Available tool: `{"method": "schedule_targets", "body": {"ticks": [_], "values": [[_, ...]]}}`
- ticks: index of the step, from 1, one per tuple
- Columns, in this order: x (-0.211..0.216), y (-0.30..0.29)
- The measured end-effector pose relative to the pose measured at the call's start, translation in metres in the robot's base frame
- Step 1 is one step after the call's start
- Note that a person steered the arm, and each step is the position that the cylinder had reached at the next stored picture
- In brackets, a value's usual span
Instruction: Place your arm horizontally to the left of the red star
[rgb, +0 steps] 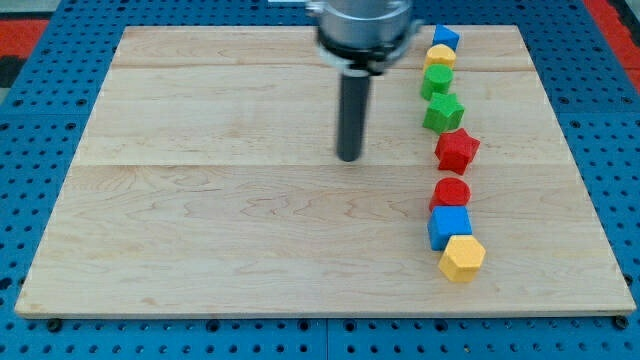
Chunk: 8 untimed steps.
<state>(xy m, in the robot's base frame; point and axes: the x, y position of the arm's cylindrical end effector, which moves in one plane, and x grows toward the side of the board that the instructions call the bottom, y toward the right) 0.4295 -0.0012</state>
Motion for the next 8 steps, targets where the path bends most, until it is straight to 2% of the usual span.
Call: {"method": "schedule_targets", "body": {"ticks": [1,2,3,4,5,6,7,8], "values": [[-0.001,-0.083],[-0.059,-0.117],[-0.076,-0.048],[-0.019,-0.001],[0.034,-0.04],[0.028,-0.116],[-0.012,-0.181],[-0.037,-0.151]]}}
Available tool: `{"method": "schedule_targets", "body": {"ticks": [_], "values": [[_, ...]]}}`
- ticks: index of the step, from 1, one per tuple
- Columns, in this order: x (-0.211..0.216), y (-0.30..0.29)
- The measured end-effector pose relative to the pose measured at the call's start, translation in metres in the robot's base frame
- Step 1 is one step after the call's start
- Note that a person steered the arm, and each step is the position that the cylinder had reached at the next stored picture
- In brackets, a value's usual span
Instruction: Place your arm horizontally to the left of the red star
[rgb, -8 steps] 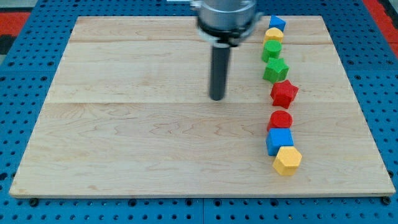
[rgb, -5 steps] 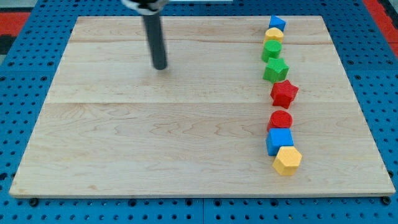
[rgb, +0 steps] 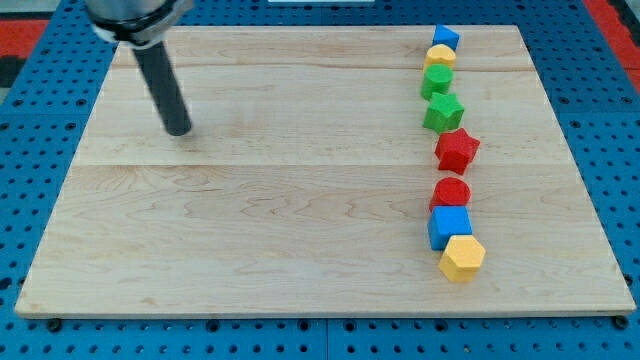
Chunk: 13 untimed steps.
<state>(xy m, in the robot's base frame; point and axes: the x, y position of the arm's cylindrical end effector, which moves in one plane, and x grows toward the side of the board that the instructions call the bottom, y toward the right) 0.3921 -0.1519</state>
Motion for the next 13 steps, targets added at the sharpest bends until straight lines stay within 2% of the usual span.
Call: {"method": "schedule_targets", "body": {"ticks": [1,2,3,4,6,7,9,10,13], "values": [[0.045,0.067],[0.109,0.072],[0.173,0.018],[0.161,-0.025],[0.015,0.023],[-0.029,0.076],[0.038,0.172],[0.044,0.167],[0.034,0.09]]}}
